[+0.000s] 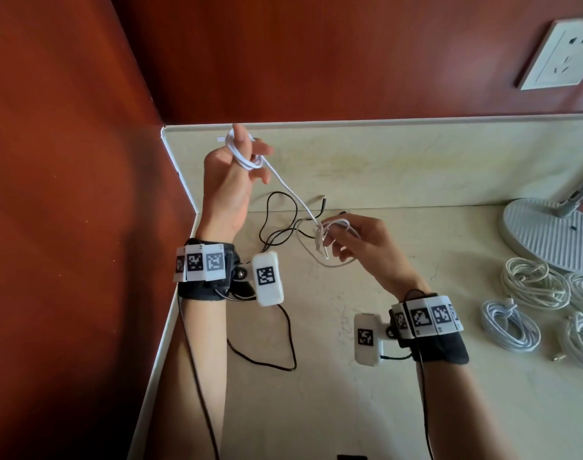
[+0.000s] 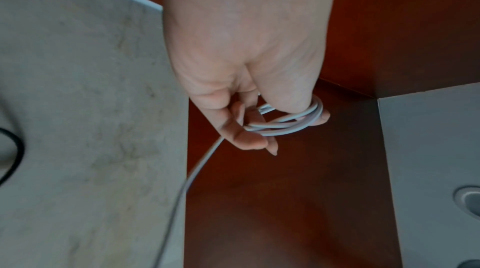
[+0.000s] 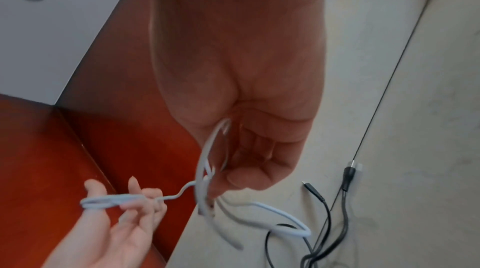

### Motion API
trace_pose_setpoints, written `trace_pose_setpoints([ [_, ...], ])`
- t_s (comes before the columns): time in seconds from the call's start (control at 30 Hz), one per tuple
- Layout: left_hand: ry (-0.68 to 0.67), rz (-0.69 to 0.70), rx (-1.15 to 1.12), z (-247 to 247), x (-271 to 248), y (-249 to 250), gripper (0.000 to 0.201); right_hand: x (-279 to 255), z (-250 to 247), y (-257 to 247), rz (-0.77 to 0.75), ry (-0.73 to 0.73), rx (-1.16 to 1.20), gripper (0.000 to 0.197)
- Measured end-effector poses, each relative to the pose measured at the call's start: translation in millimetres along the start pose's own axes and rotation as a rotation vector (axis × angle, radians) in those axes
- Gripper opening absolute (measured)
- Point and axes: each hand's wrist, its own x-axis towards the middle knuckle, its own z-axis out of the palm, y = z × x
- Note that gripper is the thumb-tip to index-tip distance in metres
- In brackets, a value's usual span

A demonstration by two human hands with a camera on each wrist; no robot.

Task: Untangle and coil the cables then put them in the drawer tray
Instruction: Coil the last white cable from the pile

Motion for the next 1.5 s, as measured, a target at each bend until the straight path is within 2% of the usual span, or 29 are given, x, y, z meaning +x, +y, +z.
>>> trace_pose_setpoints([
  [0.13, 0.103, -0.059, -0.025, -9, 7, -4, 0.048, 3, 0, -8, -0.020, 0.093, 0.210, 0.025],
  [0.33, 0.099, -0.070, -0.056, -8, 7, -6, 0.044, 4, -2, -21, -0.004, 0.080, 0.659, 0.035],
  [0.57, 0.044, -0.065, -0.034, 2, 3, -8, 0.045, 3, -4, -21, -0.001, 0.017, 0.723, 0.067],
  [0.67, 0.009, -0.062, -0.035, 7, 1, -8, 0.046, 4, -5, -18, 0.003, 0.000, 0.590, 0.065],
  [0.73, -0.030, -0.064, -0.034, 11, -1, -8, 0.047, 5, -4, -15, 0.056, 0.040, 0.299, 0.050],
  [0.8, -0.099, -0.060, -0.030, 16, -6, -8, 0.051, 7, -2, -11, 0.115, 0.135, -0.095, 0.032],
  [0.87, -0.188, -0.050, -0.021, 24, -12, -9, 0.055, 10, 1, -5, 0.070, 0.238, -0.401, 0.033],
  [0.9, -0.234, -0.042, -0.017, 29, -16, -8, 0.062, 12, 4, -3, 0.012, 0.270, -0.440, 0.033],
  [0.97, -0.305, -0.024, -0.014, 38, -20, -7, 0.080, 14, 10, -5, -0.074, 0.272, -0.396, 0.034],
  [1.03, -0.356, -0.020, -0.042, 45, -23, -8, 0.086, 14, 15, -7, -0.071, 0.249, -0.402, 0.039],
  [1.1, -0.389, -0.029, -0.085, 50, -26, -9, 0.078, 13, 18, -9, -0.035, 0.204, -0.407, 0.039],
  [1.17, -0.413, -0.032, -0.116, 52, -28, -8, 0.068, 10, 20, -9, -0.014, 0.170, -0.411, 0.025],
  [1.27, -0.412, -0.035, -0.136, 52, -27, -7, 0.065, 7, 21, -9, 0.009, 0.148, -0.382, 0.006],
  [1.37, -0.365, -0.037, -0.145, 44, -23, -6, 0.065, 5, 18, -6, 0.016, 0.115, -0.263, 0.007],
  [1.5, -0.296, -0.042, -0.178, 30, -15, -5, 0.065, 5, 11, -1, 0.013, 0.132, -0.216, 0.019],
])
